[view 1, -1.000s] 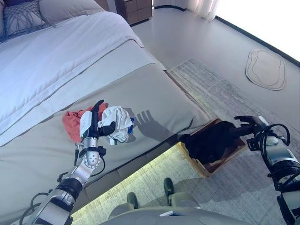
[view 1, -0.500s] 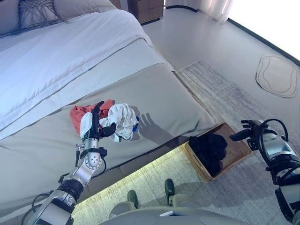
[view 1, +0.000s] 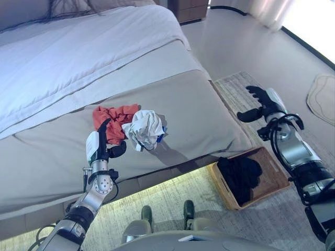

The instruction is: Pick up the clothes from the bed and place them into the basket

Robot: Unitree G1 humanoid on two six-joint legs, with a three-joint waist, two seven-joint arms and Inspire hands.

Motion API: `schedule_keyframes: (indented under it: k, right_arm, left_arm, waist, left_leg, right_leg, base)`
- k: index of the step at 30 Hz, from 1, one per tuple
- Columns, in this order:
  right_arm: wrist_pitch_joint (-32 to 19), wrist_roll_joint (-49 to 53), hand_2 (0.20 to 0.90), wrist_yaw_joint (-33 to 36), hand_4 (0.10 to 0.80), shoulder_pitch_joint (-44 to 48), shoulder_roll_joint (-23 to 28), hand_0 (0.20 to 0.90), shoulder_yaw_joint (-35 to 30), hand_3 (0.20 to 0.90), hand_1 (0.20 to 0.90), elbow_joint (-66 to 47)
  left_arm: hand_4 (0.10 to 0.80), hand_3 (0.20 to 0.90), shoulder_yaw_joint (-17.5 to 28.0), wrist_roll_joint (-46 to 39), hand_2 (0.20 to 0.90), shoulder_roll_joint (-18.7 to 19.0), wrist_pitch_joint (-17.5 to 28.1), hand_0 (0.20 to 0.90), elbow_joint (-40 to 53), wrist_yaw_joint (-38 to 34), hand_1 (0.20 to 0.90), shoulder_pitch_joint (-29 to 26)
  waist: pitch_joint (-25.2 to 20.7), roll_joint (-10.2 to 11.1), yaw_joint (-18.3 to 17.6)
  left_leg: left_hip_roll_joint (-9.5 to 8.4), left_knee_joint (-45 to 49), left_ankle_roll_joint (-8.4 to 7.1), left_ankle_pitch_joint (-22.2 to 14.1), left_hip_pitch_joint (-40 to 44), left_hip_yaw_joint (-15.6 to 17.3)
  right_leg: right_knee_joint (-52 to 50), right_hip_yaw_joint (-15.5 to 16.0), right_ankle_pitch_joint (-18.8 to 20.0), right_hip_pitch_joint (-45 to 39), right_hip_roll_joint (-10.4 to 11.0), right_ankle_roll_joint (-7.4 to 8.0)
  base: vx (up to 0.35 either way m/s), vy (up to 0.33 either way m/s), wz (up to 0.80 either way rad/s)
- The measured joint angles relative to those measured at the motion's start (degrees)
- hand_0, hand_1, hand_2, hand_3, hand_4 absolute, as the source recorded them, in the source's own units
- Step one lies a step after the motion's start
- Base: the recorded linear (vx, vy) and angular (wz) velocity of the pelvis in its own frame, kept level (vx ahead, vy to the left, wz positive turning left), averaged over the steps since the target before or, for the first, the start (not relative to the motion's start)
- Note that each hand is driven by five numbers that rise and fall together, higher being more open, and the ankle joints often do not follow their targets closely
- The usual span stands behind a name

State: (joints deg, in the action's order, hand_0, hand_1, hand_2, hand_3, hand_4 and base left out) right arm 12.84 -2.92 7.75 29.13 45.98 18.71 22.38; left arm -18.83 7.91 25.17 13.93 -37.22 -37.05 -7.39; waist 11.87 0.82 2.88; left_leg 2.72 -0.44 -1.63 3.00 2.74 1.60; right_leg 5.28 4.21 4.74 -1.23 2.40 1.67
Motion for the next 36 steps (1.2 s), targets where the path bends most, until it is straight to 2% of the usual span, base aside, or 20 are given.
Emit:
schedule_keyframes:
  k: [3, 5, 7, 8, 9, 11, 12, 14, 15, 16, 17, 19, 20, 21, 25, 27, 29, 31, 32, 36]
  right_arm:
    - [-0.5, -1.9, 0.900, 0.6, 0.800, 2.1, -0.2, 0.900, 2.3, 0.900, 0.900, 0.0]
    - [-0.3, -2.9, 0.900, 2.0, 0.800, 5.6, -1.1, 0.900, 4.3, 0.900, 0.900, 0.1]
    - [0.0, -2.9, 0.900, 2.0, 0.800, 8.4, -1.7, 0.900, 4.5, 0.900, 0.900, 0.0]
    - [0.2, -2.9, 0.900, 2.0, 0.800, 8.9, -1.6, 0.900, 4.5, 0.900, 0.900, 0.0]
    - [0.6, -3.1, 0.900, 2.2, 0.800, 8.8, -2.2, 0.900, 4.4, 0.900, 0.900, 0.1]
    - [2.4, -3.2, 0.900, 1.6, 0.800, 8.5, -4.1, 0.900, 4.9, 0.900, 0.900, 0.0]
    - [2.6, -3.2, 0.900, 1.5, 0.800, 7.7, -5.2, 0.900, 4.9, 0.900, 0.900, -0.2]
    - [3.5, -3.2, 0.900, 0.2, 0.800, 6.7, -6.0, 0.900, 6.8, 0.900, 0.900, -0.8]
    - [3.7, -3.2, 0.900, -0.3, 0.800, 7.2, -6.2, 0.900, 8.3, 0.900, 0.900, -0.8]
    - [3.7, -3.2, 0.900, -1.0, 0.800, 9.0, -6.2, 0.900, 9.6, 0.900, 0.900, -0.4]
    - [3.5, -3.3, 0.900, -1.0, 0.800, 12.7, -6.7, 0.900, 11.6, 0.900, 0.900, 1.9]
    - [3.7, -4.1, 0.900, -0.8, 0.800, 16.6, -7.2, 0.900, 11.9, 0.900, 0.900, 4.6]
    - [3.7, -4.9, 0.900, -0.8, 0.800, 18.3, -7.0, 0.900, 12.1, 0.900, 0.900, 6.0]
    - [3.8, -5.1, 0.900, -0.6, 0.800, 20.3, -6.9, 0.900, 12.8, 0.900, 0.900, 7.2]
    - [4.0, -5.0, 0.900, -0.6, 0.800, 24.5, -6.8, 0.900, 16.1, 0.900, 0.900, 11.2]
    - [4.9, -5.0, 0.900, -0.6, 0.800, 27.9, -6.8, 0.900, 16.8, 0.900, 0.900, 14.0]
    - [5.9, -4.9, 0.900, -0.6, 0.800, 32.0, -6.6, 0.900, 18.3, 0.900, 0.900, 16.7]
    - [6.3, -4.9, 0.900, -0.6, 0.800, 33.7, -6.6, 0.900, 18.8, 0.900, 0.900, 18.6]
    - [6.6, -5.0, 0.900, -0.6, 0.800, 34.6, -6.6, 0.900, 19.9, 0.900, 0.900, 20.0]
    - [7.2, -5.5, 0.900, -1.1, 0.800, 38.1, -6.8, 0.900, 23.0, 0.900, 0.900, 24.8]
  left_arm:
    - [0.800, 0.900, 0.2, 0.0, 0.900, 0.1, -0.1, 0.900, 0.2, 0.0, 0.900, 0.5]
    - [0.800, 0.900, 0.6, 0.0, 0.900, 1.0, 0.2, 0.900, 1.3, -0.5, 0.900, 0.4]
    - [0.800, 0.900, 0.6, 0.1, 0.900, 1.3, 0.2, 0.900, 1.8, -0.6, 0.900, 0.1]
    - [0.800, 0.900, 0.6, 0.1, 0.900, 0.8, 0.2, 0.900, 2.1, -0.6, 0.900, 0.1]
    - [0.800, 0.900, 0.7, 0.0, 0.900, 1.1, 0.2, 0.900, 2.3, -0.6, 0.900, 0.1]
    - [0.800, 0.900, 0.9, 0.0, 0.900, 1.5, 0.2, 0.900, 3.0, -0.3, 0.900, 0.1]
    - [0.800, 0.900, 0.9, 0.0, 0.900, 1.7, 0.2, 0.900, 4.0, 0.3, 0.900, -0.1]
    - [0.800, 0.900, 0.9, 0.0, 0.900, 2.9, 0.2, 0.900, 6.9, 0.9, 0.900, 0.0]
    - [0.800, 0.900, 0.9, -0.2, 0.900, 4.2, 0.2, 0.900, 7.9, 1.0, 0.900, -0.7]
    - [0.800, 0.900, 0.9, -0.9, 0.900, 5.6, 0.3, 0.900, 8.1, 1.0, 0.900, -2.3]
    - [0.800, 0.900, 0.7, -2.1, 0.900, 7.1, 0.2, 0.900, 7.9, 0.7, 0.900, -4.3]
    - [0.800, 0.900, 0.5, -2.9, 0.900, 8.1, 0.2, 0.900, 7.8, 0.8, 0.900, -8.5]
    - [0.800, 0.900, 0.6, -3.4, 0.900, 7.8, 0.3, 0.900, 8.3, 0.5, 0.900, -10.4]
    - [0.800, 0.900, 0.6, -3.9, 0.900, 7.5, 0.3, 0.900, 9.6, 0.1, 0.900, -11.8]
    - [0.800, 0.900, -2.1, -3.8, 0.900, 7.2, 1.6, 0.900, 10.3, 0.2, 0.900, -12.5]
    - [0.800, 0.900, -3.9, -3.8, 0.900, 7.1, 2.0, 0.900, 10.4, 0.3, 0.900, -12.4]
    - [0.800, 0.900, -4.6, -3.9, 0.900, 7.0, 2.4, 0.900, 11.2, 0.5, 0.900, -12.4]
    - [0.800, 0.900, -5.3, -4.0, 0.900, 6.9, 2.5, 0.900, 11.9, 0.5, 0.900, -12.6]
    - [0.800, 0.900, -5.5, -4.0, 0.900, 6.9, 2.5, 0.900, 12.3, 0.6, 0.900, -12.8]
    - [0.800, 0.900, -5.7, -5.1, 0.900, 7.0, 2.6, 0.900, 15.3, 0.6, 0.900, -13.0]
  waist:
    - [0.3, 0.1, 1.5]
    - [2.7, 1.4, 2.7]
    - [4.9, 0.5, 2.8]
    - [5.6, -1.0, 2.6]
    - [6.1, -0.6, 2.9]
    - [6.7, -0.1, 3.6]
    - [7.2, -0.3, 4.0]
    - [8.0, -1.1, 4.7]
    - [8.7, -1.2, 4.9]
    - [9.4, -1.2, 4.9]
    - [10.1, -0.9, 4.4]
    - [11.1, 0.2, 4.0]
    - [11.7, 0.4, 4.0]
    - [12.7, 0.0, 4.6]
    - [14.6, -0.4, 5.9]
    - [16.1, -0.7, 6.8]
    - [17.4, -1.1, 6.9]
    - [17.8, -1.5, 7.2]
    - [18.0, -1.8, 7.6]
    - [19.1, -3.7, 9.2]
  left_leg:
    - [-0.21, 1.2, -0.14, -0.1, -1.6, -2.7]
    - [-0.54, 3.9, -1.69, -1.4, -5.1, -4.6]
    - [1.14, 2.6, -1.48, -1.1, -7.4, -6.2]
    - [2.70, 1.5, -3.13, 0.6, -7.2, -6.1]
    - [1.91, 1.0, -3.15, 0.5, -7.0, -5.8]
    - [0.14, 0.1, -1.95, 0.8, -7.0, -4.9]
    - [-0.86, 0.2, -0.77, 0.8, -7.0, -4.5]
    - [-1.53, 0.1, -0.68, 1.0, -5.9, -4.6]
    - [-1.88, 0.2, -0.68, 1.0, -5.5, -4.4]
    - [-2.15, 0.2, -0.67, 1.1, -5.8, -4.5]
    - [-2.64, 0.4, -0.60, 1.1, -7.0, -4.6]
    - [-4.90, 1.0, -0.30, 1.4, -9.3, -6.0]
    - [-5.80, 2.0, -0.31, 1.4, -10.8, -7.0]
    - [-5.47, 3.3, -0.32, 1.4, -12.3, -7.4]
    - [-4.45, 5.6, -0.89, 0.9, -15.1, -9.3]
    - [-4.22, 7.2, -1.13, 0.8, -16.9, -9.5]
    - [-4.74, 9.3, -1.27, 0.7, -19.3, -10.1]
    - [-5.11, 10.5, -1.31, 0.6, -20.7, -10.6]
    - [-5.90, 11.7, -1.36, 0.3, -21.7, -10.8]
    - [-7.98, 17.6, -0.77, -2.2, -26.2, -11.3]
  right_leg:
    - [0.0, 1.4, 0.0, 0.0, 0.5, -0.01]
    - [0.0, 1.2, -0.9, 0.9, 1.8, -1.40]
    - [0.0, 2.1, -0.8, 1.9, 1.9, -1.48]
    - [-0.2, 2.8, -0.5, 1.9, 1.3, -0.96]
    - [-0.5, 2.7, -0.5, 2.1, 2.1, -0.90]
    - [-3.1, 2.8, -0.7, 4.1, 4.2, -0.61]
    - [-7.5, 3.3, -0.8, 6.1, 5.2, 0.33]
    - [-14.7, 4.0, -1.4, 9.2, 6.8, 1.08]
    - [-16.8, 3.9, -2.6, 10.4, 7.3, 2.18]
    - [-15.7, 3.2, -2.6, 11.3, 7.1, 2.35]
    - [-13.9, 1.1, -2.4, 12.4, 6.7, 2.72]
    - [-12.3, -0.3, -2.3, 13.7, 6.9, 2.79]
    - [-11.8, -0.2, -2.2, 13.9, 7.2, 2.76]
    - [-11.6, 0.6, -1.5, 14.3, 6.9, 3.54]
    - [-12.0, 2.8, -1.5, 15.5, 5.9, 3.48]
    - [-14.4, 3.0, -1.9, 17.6, 5.8, 2.88]
    - [-18.0, 3.2, -2.9, 20.5, 6.2, 1.87]
    - [-21.0, 3.6, -3.7, 22.6, 7.0, 1.65]
    - [-23.5, 3.6, -4.7, 24.0, 7.4, 1.26]
    - [-30.4, 3.5, -8.1, 28.5, 9.4, 1.26]
  base:
    - [0.038, 0.241, 0.29]
    - [0.035, 0.330, 0.21]
    - [0.101, 0.285, 0.19]
    - [0.127, 0.258, 0.16]
    - [0.217, 0.387, 0.06]
    - [0.145, 0.186, -0.03]
    - [0.129, 0.068, 0.00]
    - [0.012, 0.020, -0.03]
    - [-0.151, 0.005, -0.04]
    - [-0.159, -0.006, 0.03]
    - [-0.104, -0.032, 0.26]
    - [-0.051, -0.075, 0.48]
    - [-0.020, -0.074, 0.49]
    - [-0.019, -0.062, 0.41]
    - [-0.031, -0.007, 0.18]
    - [-0.028, 0.046, 0.06]
    - [-0.028, 0.057, 0.11]
    - [-0.042, 0.062, 0.17]
    - [-0.049, 0.056, 0.18]
    - [-0.054, 0.053, 0.21]
